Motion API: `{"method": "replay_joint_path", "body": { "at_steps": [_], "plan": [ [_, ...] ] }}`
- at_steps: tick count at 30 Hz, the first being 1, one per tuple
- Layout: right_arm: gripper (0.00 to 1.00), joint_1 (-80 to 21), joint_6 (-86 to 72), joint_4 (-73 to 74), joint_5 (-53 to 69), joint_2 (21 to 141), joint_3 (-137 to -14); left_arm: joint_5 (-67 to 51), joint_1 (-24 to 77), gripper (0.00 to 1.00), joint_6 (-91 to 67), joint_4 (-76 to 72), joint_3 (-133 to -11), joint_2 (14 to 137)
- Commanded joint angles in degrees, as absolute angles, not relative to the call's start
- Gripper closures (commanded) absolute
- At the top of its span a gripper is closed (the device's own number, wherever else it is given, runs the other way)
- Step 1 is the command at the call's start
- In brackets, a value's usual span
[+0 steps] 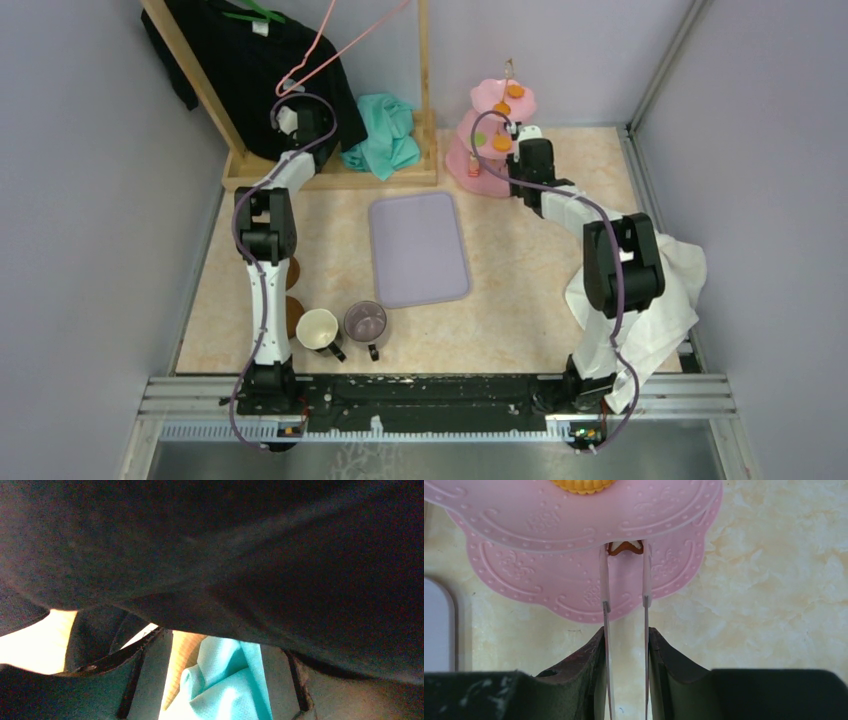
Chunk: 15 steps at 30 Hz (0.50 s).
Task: Serve the afternoon tea
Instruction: Adjust the desert at the desert table.
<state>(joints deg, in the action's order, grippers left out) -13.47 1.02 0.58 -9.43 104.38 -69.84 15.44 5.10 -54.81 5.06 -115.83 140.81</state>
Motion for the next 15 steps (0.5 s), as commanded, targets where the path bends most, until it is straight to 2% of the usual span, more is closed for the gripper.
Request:
{"method": "replay_joint_path", "body": {
  "at_steps": [1,15],
  "plan": [
    [0.76,-14.6,0.1,-1.0,-10.2,100.2,-69.8,15.2,5.4,0.3,-55.1,4.0,-114.4,138.0],
    [0.67,-14.6,-0.5,0.2,-10.1,100.8,-69.9,15.3,5.5,0.3,-55.0,3.7,-113.6,137.2]
  ]
}}
